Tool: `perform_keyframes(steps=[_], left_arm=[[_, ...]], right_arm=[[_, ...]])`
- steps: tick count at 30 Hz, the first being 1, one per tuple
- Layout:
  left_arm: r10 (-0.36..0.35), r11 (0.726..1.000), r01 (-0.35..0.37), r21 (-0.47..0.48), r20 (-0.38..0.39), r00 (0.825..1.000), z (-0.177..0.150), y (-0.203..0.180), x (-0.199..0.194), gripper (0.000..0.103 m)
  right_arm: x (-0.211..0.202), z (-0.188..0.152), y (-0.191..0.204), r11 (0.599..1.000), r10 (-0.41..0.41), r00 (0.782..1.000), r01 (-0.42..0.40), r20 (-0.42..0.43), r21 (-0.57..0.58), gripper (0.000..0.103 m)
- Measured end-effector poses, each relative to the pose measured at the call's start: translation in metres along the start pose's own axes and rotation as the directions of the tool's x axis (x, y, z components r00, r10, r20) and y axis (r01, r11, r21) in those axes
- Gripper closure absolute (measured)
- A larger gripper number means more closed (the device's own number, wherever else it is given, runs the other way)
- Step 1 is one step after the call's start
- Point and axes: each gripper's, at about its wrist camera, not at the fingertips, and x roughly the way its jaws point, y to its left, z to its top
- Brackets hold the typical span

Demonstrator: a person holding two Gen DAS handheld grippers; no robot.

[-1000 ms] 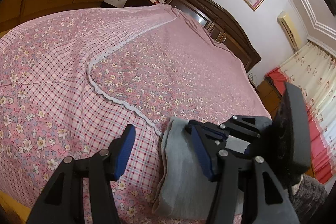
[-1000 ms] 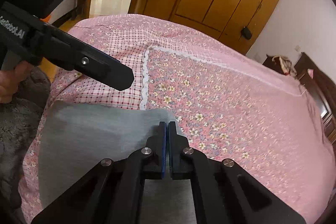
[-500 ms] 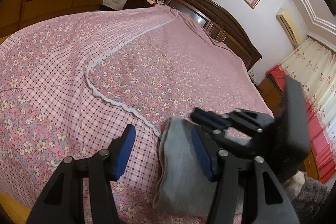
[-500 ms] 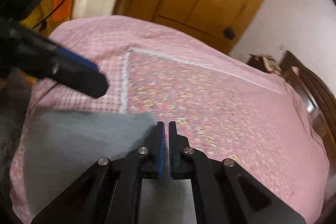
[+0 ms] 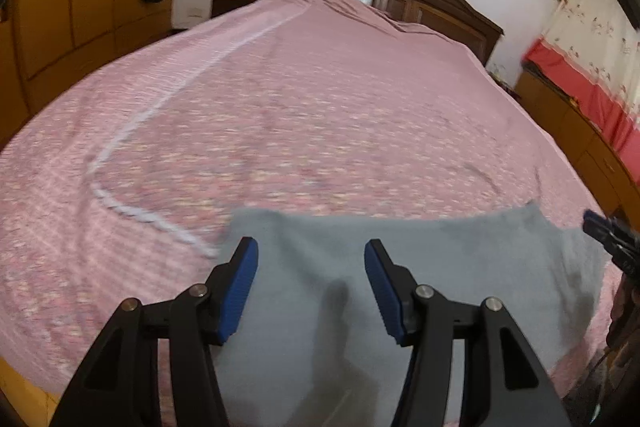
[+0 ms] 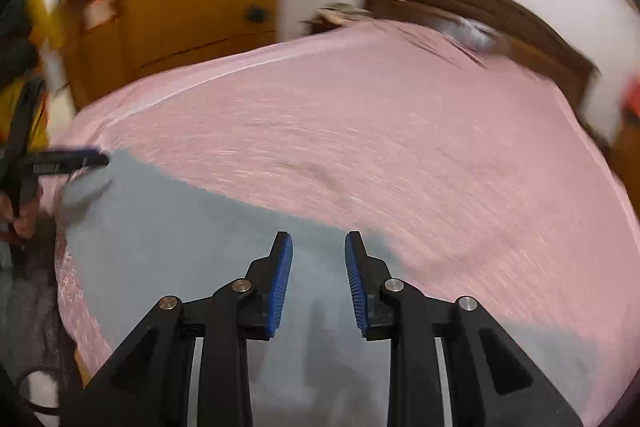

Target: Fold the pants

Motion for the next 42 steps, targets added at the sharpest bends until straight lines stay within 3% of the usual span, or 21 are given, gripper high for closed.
perform_keyframes(steps=[6,8,9,11,14,17,22,25,26,27,29,32,37,39,42], left_arm=[[0.006,0.999,-0.006,0.039,-0.006,1.0,0.001,-0.03,0.015,0.044],[-0.006,1.0,0.006,0.009,-0.037,0.999,-0.004,-0.029,0.026,0.045],[-0.027,1.0,0.026,-0.014,-0.053,0.998,-0.007,-0.025,0.03,0.045],[-0.045,0.998,0.041,-0.053,-0.06,0.997,-0.012,-0.021,0.036,0.045],[-0.021,1.0,0.02,-0.024,-0.04,0.999,-0.016,-0.026,0.035,0.045],[-0.01,1.0,0.009,-0.008,-0.032,0.999,-0.019,-0.029,0.037,0.045],[-0.008,1.0,0.008,0.026,-0.002,1.0,-0.028,-0.03,0.04,0.044],[-0.008,0.997,0.007,0.071,0.016,1.0,-0.032,-0.03,0.04,0.044],[-0.013,0.997,0.011,0.077,0.018,1.0,-0.033,-0.03,0.04,0.044],[-0.019,0.997,0.017,0.079,0.019,1.0,-0.033,-0.029,0.04,0.044],[-0.03,0.997,0.028,0.073,0.02,0.999,-0.034,-0.026,0.04,0.044],[-0.028,0.997,0.026,0.077,0.023,0.999,-0.034,-0.026,0.041,0.044],[-0.017,0.996,0.015,0.085,0.027,0.999,-0.037,-0.029,0.038,0.044],[-0.012,0.996,0.009,0.087,0.03,0.999,-0.037,-0.031,0.039,0.044],[-0.014,0.996,0.011,0.085,0.036,0.999,-0.037,-0.031,0.039,0.044]], right_arm=[[-0.069,-0.056,-0.122,0.951,-0.09,0.996,0.089,-0.011,0.296,0.073],[-0.087,-0.079,-0.15,0.918,-0.114,0.993,0.109,-0.01,0.381,0.07],[-0.093,-0.093,-0.166,0.9,-0.102,0.995,0.102,-0.022,0.423,0.064],[-0.096,-0.108,-0.179,0.878,-0.087,0.995,0.099,-0.047,0.468,0.062],[-0.09,-0.131,-0.195,0.835,-0.024,0.996,0.068,-0.087,0.546,0.062],[-0.075,-0.144,-0.201,0.791,0.103,0.991,-0.029,-0.086,0.611,0.062],[-0.041,-0.148,-0.205,0.753,0.204,0.976,-0.105,-0.078,0.65,0.055],[-0.036,-0.143,-0.202,0.766,0.166,0.985,-0.093,-0.055,0.636,0.064],[-0.037,-0.141,-0.2,0.772,0.14,0.989,-0.077,-0.051,0.631,0.077],[-0.043,-0.142,-0.198,0.773,0.119,0.992,-0.071,-0.035,0.631,0.082],[-0.052,-0.145,-0.195,0.771,0.096,0.995,-0.064,-0.016,0.634,0.085],[-0.076,-0.155,-0.191,0.806,0.041,0.999,-0.024,-0.015,0.592,0.086],[-0.09,-0.16,-0.184,0.836,0.026,0.998,0.008,-0.055,0.548,0.086],[-0.082,-0.167,-0.184,0.85,0.008,0.993,0.055,-0.117,0.524,0.081],[-0.078,-0.156,-0.181,0.855,0.003,0.994,0.054,-0.108,0.516,0.076]])
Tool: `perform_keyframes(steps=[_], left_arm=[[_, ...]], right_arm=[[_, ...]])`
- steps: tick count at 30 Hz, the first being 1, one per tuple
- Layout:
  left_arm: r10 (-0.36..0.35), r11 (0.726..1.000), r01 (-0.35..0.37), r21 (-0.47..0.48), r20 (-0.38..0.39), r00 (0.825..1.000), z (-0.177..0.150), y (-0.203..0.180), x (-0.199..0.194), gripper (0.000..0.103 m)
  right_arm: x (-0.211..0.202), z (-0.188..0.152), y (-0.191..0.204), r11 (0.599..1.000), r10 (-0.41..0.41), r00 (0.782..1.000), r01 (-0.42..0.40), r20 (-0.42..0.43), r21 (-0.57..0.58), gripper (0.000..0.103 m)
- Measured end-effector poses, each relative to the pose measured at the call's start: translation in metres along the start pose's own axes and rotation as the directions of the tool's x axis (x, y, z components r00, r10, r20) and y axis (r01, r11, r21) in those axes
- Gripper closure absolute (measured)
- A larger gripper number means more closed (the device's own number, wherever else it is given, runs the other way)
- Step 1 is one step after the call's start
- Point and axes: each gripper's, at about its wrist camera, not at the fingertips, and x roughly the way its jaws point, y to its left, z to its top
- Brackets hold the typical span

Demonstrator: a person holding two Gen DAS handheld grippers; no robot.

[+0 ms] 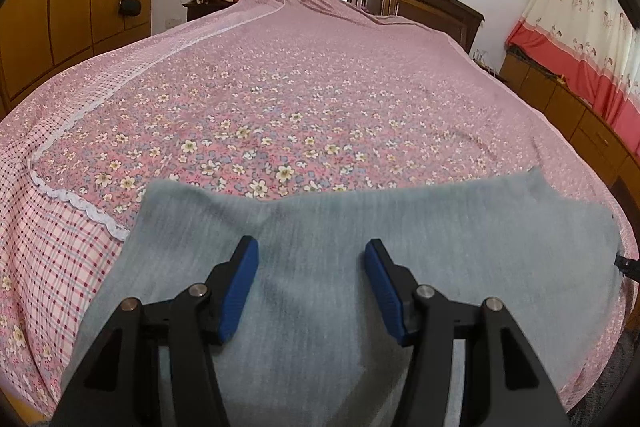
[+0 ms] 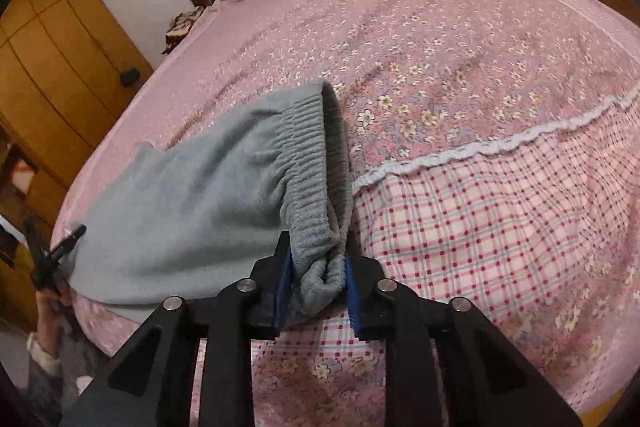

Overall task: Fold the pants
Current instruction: 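Grasp the grey elastic waistband with the right gripper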

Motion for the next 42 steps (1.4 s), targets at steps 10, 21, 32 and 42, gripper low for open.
perform_keyframes(steps=[10,21,32,42], left_arm=[[0.005,1.0,-0.005,0.008,0.009,1.0,-0.001,-0.001,-0.001,0.044],[0.024,0.999,-0.025,0.032,0.016,1.0,-0.003,-0.004,-0.005,0.044],[0.023,0.999,-0.023,0.032,0.008,1.0,0.0,-0.006,-0.002,0.044],[0.055,0.996,-0.055,0.066,0.0,0.998,0.002,-0.012,-0.007,0.044]], right_arm=[[-0.023,0.011,-0.032,0.976,0.067,0.991,-0.09,0.119,0.197,0.059],[-0.014,0.016,0.003,0.997,-0.015,0.999,0.012,0.049,0.071,0.088],[-0.045,0.014,0.001,0.987,-0.052,0.999,0.051,-0.002,0.155,0.088],[-0.025,-0.007,-0.009,0.983,-0.091,0.994,0.099,-0.056,0.154,0.072]])
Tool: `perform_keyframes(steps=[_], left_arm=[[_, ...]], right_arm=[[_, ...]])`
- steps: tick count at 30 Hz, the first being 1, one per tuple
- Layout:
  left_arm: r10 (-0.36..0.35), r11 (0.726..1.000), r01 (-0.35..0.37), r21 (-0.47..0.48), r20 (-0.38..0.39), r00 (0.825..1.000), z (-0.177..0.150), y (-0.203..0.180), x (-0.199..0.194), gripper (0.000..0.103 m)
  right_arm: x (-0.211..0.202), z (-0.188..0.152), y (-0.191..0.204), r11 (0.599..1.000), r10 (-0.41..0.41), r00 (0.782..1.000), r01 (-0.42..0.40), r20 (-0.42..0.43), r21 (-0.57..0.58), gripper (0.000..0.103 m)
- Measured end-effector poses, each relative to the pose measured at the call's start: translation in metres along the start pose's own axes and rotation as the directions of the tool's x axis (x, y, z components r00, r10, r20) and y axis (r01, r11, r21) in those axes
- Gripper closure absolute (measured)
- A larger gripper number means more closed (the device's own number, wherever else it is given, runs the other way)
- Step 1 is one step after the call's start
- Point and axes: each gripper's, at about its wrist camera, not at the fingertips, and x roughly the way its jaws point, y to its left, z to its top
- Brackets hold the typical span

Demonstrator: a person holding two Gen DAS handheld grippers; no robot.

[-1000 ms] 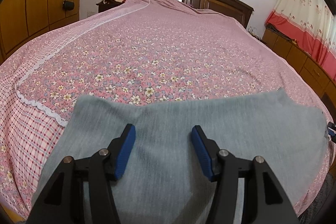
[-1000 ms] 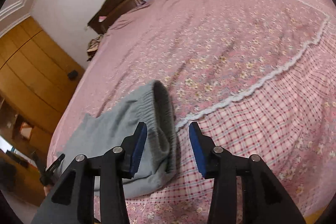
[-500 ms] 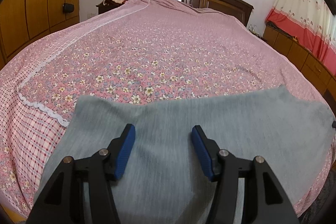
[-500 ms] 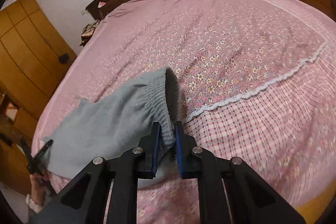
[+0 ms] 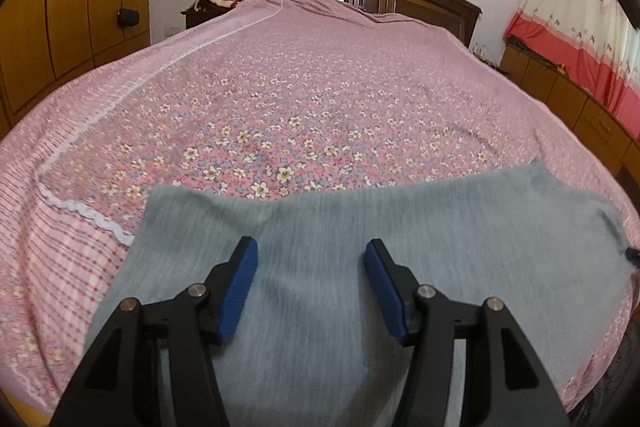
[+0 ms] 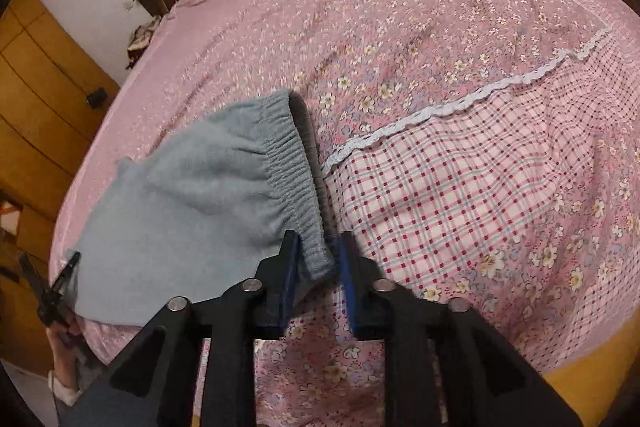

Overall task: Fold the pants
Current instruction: 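Grasp the grey elastic waistband with the right gripper, then lift the waistband with the right gripper and fold it toward the left gripper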

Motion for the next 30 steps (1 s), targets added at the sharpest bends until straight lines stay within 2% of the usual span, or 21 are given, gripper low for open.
perform_keyframes(steps=[2,4,6,8,10,11,12,13,14,15,16,17,18,20,23,25,27,28,29,30], left_arm=[[0.025,0.999,-0.025,0.037,-0.004,1.0,0.003,-0.008,-0.01,0.044],[-0.017,0.996,0.017,0.083,0.007,1.0,0.01,-0.025,-0.021,0.044],[-0.051,0.99,0.051,0.133,0.002,0.999,0.022,-0.047,-0.025,0.044],[-0.106,0.978,0.104,0.18,-0.002,0.994,0.038,-0.082,-0.023,0.044],[-0.2,0.959,0.202,0.2,-0.032,0.979,0.055,-0.124,-0.015,0.044],[-0.256,0.942,0.261,0.209,-0.052,0.965,0.062,-0.149,-0.007,0.044],[-0.291,0.929,0.299,0.218,-0.068,0.954,0.065,-0.167,-0.001,0.044],[-0.332,0.909,0.345,0.234,-0.093,0.939,0.067,-0.191,0.011,0.044],[-0.351,0.896,0.371,0.243,-0.123,0.928,0.065,-0.212,0.028,0.044],[-0.341,0.896,0.368,0.248,-0.145,0.929,0.063,-0.224,0.042,0.045],[-0.296,0.907,0.333,0.257,-0.172,0.939,0.057,-0.24,0.062,0.054],[-0.251,0.916,0.296,0.271,-0.19,0.949,0.053,-0.248,0.078,0.061],[-0.216,0.924,0.265,0.276,-0.198,0.956,0.049,-0.252,0.091,0.061],[-0.228,0.933,0.271,0.238,-0.19,0.955,0.05,-0.249,0.096,0.061],[-0.253,0.921,0.298,0.251,-0.197,0.947,0.057,-0.244,0.089,0.062],[-0.284,0.906,0.322,0.275,-0.17,0.944,0.066,-0.233,0.081,0.059],[-0.271,0.908,0.296,0.295,-0.123,0.955,0.076,-0.223,0.077,0.049],[-0.27,0.91,0.294,0.293,-0.121,0.955,0.082,-0.217,0.081,0.042],[-0.294,0.901,0.327,0.286,-0.152,0.944,0.085,-0.214,0.087,0.042],[-0.353,0.864,0.41,0.292,-0.227,0.908,0.085,-0.215,0.097,0.042]], right_arm=[[-0.017,0.004,0.007,0.998,-0.048,0.998,0.049,0.041,-0.036,0.069],[-0.034,0.013,0.03,0.984,-0.077,0.992,0.092,0.101,-0.149,0.068],[-0.037,0.027,0.055,0.962,-0.046,0.992,0.076,0.12,-0.264,0.055],[-0.027,0.046,0.08,0.936,0.047,0.993,-0.006,0.109,-0.352,0.053],[-0.001,0.068,0.1,0.92,0.185,0.981,-0.156,0.05,-0.36,0.054],[0.014,0.075,0.105,0.919,0.228,0.974,-0.21,0.013,-0.335,0.063],[0.035,0.083,0.105,0.922,0.25,0.968,-0.25,-0.037,-0.297,0.079],[0.058,0.084,0.101,0.94,0.216,0.973,-0.229,-0.079,-0.254,0.086],[0.075,0.081,0.093,0.957,0.16,0.982,-0.179,-0.098,-0.229,0.089],[0.087,0.075,0.083,0.967,0.109,0.989,-0.13,-0.104,-0.221,0.091],[0.098,0.067,0.069,0.973,0.062,0.993,-0.082,-0.098,-0.218,0.097],[0.102,0.061,0.056,0.975,0.087,0.992,-0.103,-0.092,-0.195,0.103],[0.103,0.056,0.044,0.977,0.14,0.987,-0.152,-0.083,-0.152,0.103],[0.099,0.053,0.031,0.975,0.191,0.977,-0.2,-0.09,-0.094,0.103],[0.085,0.057,0.032,0.974,0.187,0.976,-0.198,-0.108,-0.11,0.103],[0.061,0.062,0.034,0.957,0.216,0.974,-0.224,-0.06,-0.184,0.092],[0.034,0.066,0.028,0.943,0.242,0.97,-0.23,0.024,-0.241,0.069],[0.022,0.071,0.02,0.944,0.234,0.97,-0.21,0.068,-0.254,0.064],[0.015,0.076,0.009,0.948,0.226,0.97,-0.197,0.091,-0.25,0.056],[0.015,0.079,-0.001,0.951,0.221,0.971,-0.195,0.089,-0.239,0.05]])
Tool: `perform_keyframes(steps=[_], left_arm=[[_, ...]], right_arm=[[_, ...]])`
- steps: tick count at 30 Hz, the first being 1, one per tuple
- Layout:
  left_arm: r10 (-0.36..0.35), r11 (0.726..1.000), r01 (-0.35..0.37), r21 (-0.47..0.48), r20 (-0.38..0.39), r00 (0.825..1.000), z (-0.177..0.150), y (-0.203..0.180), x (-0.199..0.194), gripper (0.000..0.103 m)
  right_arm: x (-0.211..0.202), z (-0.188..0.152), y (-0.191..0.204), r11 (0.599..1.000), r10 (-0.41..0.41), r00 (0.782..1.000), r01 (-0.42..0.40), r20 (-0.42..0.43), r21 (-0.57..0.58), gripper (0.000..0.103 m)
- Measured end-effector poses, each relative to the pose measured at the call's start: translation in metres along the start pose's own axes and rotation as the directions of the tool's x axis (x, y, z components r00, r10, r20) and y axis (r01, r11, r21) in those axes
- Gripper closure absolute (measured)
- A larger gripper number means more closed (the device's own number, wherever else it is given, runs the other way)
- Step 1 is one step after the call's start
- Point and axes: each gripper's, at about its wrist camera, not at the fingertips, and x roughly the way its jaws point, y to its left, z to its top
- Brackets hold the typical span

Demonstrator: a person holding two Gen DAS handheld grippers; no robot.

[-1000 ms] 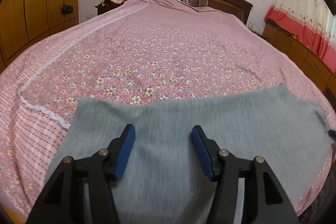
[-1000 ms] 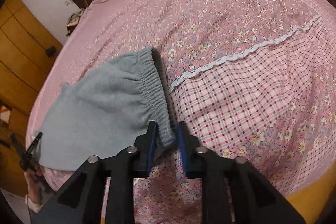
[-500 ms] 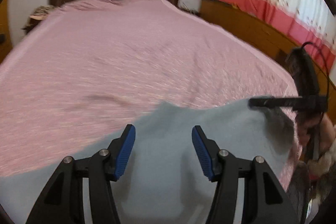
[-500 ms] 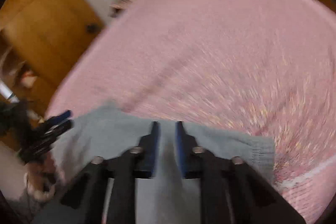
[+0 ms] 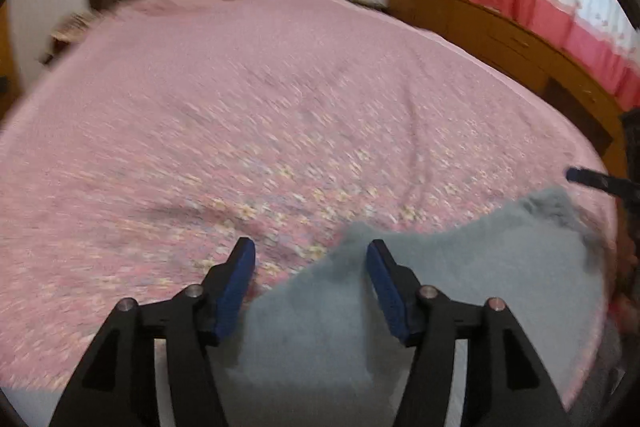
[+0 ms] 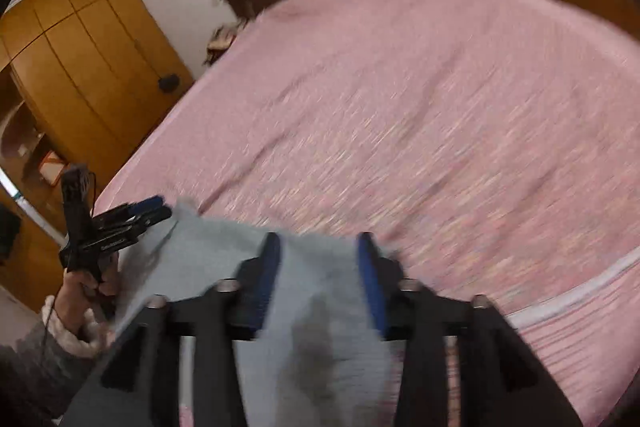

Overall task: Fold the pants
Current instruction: 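Lift the waistband with the right gripper and fold it toward the left gripper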

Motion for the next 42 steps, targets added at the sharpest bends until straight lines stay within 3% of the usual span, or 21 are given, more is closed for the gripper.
perform_keyframes(steps=[1,2,4,6,7,10,12,13,16,17,18,19,21,25,29,32,38,42], left_arm=[[-0.046,0.998,0.048,0.04,-0.038,0.998,-0.001,-0.002,0.006,0.042],[-0.038,0.992,0.046,0.12,-0.074,0.997,-0.003,-0.009,0.015,0.04],[0.011,0.974,0.002,0.224,-0.056,0.998,-0.005,-0.019,0.021,0.038],[0.0,0.974,0.011,0.225,-0.05,0.999,0.002,-0.02,0.023,0.038],[-0.011,0.976,0.02,0.215,-0.045,0.999,0.007,-0.018,0.025,0.038],[-0.045,0.967,0.059,0.247,-0.063,0.997,0.018,-0.019,0.033,0.038],[-0.093,0.952,0.114,0.285,-0.086,0.992,0.018,-0.023,0.038,0.058],[-0.157,0.939,0.185,0.289,-0.118,0.981,0.017,-0.021,0.038,0.08],[-0.172,0.929,0.203,0.31,-0.122,0.977,0.018,-0.023,0.035,0.087],[-0.175,0.929,0.202,0.309,-0.112,0.978,0.017,-0.022,0.033,0.089],[-0.18,0.933,0.2,0.298,-0.093,0.979,0.017,-0.021,0.031,0.09],[-0.186,0.941,0.196,0.276,-0.064,0.98,0.016,-0.019,0.026,0.09],[-0.189,0.953,0.186,0.24,-0.013,0.982,0.014,-0.013,0.016,0.091],[-0.132,0.97,0.11,0.215,0.09,0.987,0.019,-0.014,0.006,0.093],[-0.092,0.984,0.061,0.169,0.184,0.979,0.044,-0.016,0.006,0.094],[-0.11,0.987,0.084,0.137,0.197,0.974,0.075,-0.023,0.022,0.095],[-0.13,0.969,0.094,0.23,0.147,0.981,0.121,-0.05,0.054,0.094],[-0.13,0.962,0.089,0.258,0.146,0.981,0.14,-0.068,0.073,0.094]], right_arm=[[0.001,0.0,-0.011,1.0,0.012,1.0,-0.011,-0.027,0.01,0.05],[0.0,-0.003,-0.014,1.0,0.008,0.999,-0.008,-0.047,0.001,0.05],[0.014,-0.015,-0.018,0.998,-0.035,0.99,0.026,-0.139,-0.064,0.05],[0.024,-0.03,-0.019,0.995,-0.038,0.982,0.02,-0.183,-0.099,0.05],[0.023,-0.031,-0.021,0.995,-0.026,0.986,0.01,-0.166,-0.096,0.05],[0.016,-0.029,-0.042,0.997,0.078,0.988,-0.078,-0.135,0.006,0.047],[0.018,-0.024,-0.055,0.987,0.158,0.98,-0.152,-0.117,0.06,0.043],[0.02,-0.023,-0.057,0.982,0.188,0.976,-0.184,-0.113,0.044,0.043],[0.03,-0.022,-0.045,0.982,0.179,0.972,-0.185,-0.153,-0.028,0.043],[0.032,-0.021,-0.04,0.982,0.174,0.971,-0.184,-0.163,-0.049,0.049],[0.034,-0.02,-0.035,0.98,0.178,0.969,-0.19,-0.173,-0.059,0.074],[0.033,-0.02,-0.034,0.982,0.164,0.972,-0.177,-0.169,-0.06,0.084],[0.042,-0.018,-0.026,0.985,0.143,0.979,-0.155,-0.145,-0.075,0.09],[0.037,-0.016,-0.014,0.986,0.1,0.991,-0.111,-0.087,-0.123,0.093],[0.028,-0.005,-0.014,0.987,0.091,0.994,-0.098,-0.058,-0.128,0.094],[0.027,0.004,-0.018,0.988,0.086,0.995,-0.093,-0.057,-0.122,0.094],[-0.001,0.031,-0.039,0.997,0.04,0.998,-0.036,0.045,-0.072,0.094],[-0.006,0.061,-0.06,0.997,-0.022,0.998,0.026,0.056,-0.068,0.094]])
